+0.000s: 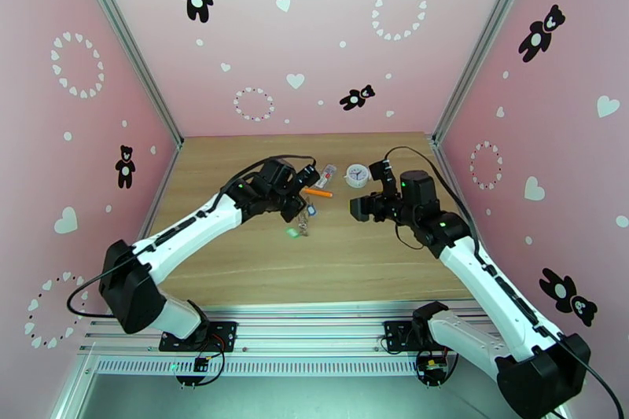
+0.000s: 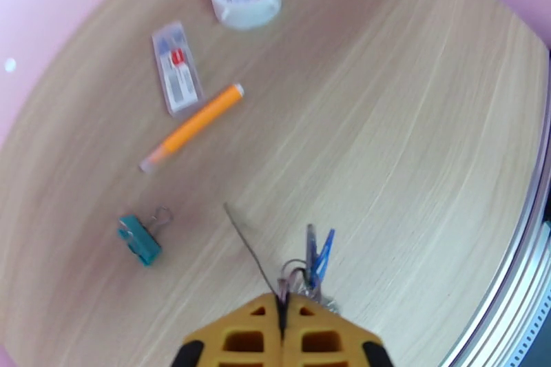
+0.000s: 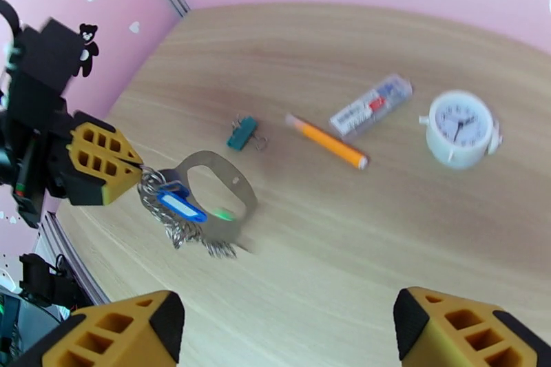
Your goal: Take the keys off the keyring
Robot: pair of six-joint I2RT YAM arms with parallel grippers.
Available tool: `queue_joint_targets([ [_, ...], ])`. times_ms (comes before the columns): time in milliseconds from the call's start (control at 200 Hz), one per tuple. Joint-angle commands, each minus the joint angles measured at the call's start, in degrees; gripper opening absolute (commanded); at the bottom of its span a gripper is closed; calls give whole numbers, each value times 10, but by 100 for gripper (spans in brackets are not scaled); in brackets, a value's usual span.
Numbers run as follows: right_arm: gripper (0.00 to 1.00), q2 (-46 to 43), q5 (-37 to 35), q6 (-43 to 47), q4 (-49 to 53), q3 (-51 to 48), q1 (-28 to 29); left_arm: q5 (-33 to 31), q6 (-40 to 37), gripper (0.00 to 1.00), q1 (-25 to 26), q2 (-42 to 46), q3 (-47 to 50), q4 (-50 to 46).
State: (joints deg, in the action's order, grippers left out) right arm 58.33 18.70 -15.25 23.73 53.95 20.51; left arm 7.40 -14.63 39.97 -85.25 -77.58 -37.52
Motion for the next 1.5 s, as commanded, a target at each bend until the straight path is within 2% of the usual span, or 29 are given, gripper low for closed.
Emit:
queue_joint_targets([
  [0,83,-14,-1,51,-19,30,3,33,-10,0,2,24,-53,-20],
  [115,80,-27,28,79,-46,29,7,64,-6,0,2,31,-91,-35],
  [285,76,-24,140,90,-79,46,7,129,1,0,2,47,-129,-38],
  [500,68,1,287,101,-90,57,8,205,-16,0,2,92,-113,0],
  [661,66,23,362,114,-109,62,13,215,-21,0,2,111,-104,19],
  [821,70,28,375,96,-153,66,37,241,-16,0,2,111,-111,22],
  [1131,71,78,382,119,-134,102,67,251,-23,0,2,106,-111,26],
  [1286,63,102,409,123,-123,128,69,248,-30,0,2,105,-107,23],
  [1496,47,120,428,143,-83,141,69,243,-35,0,1,104,-100,25],
])
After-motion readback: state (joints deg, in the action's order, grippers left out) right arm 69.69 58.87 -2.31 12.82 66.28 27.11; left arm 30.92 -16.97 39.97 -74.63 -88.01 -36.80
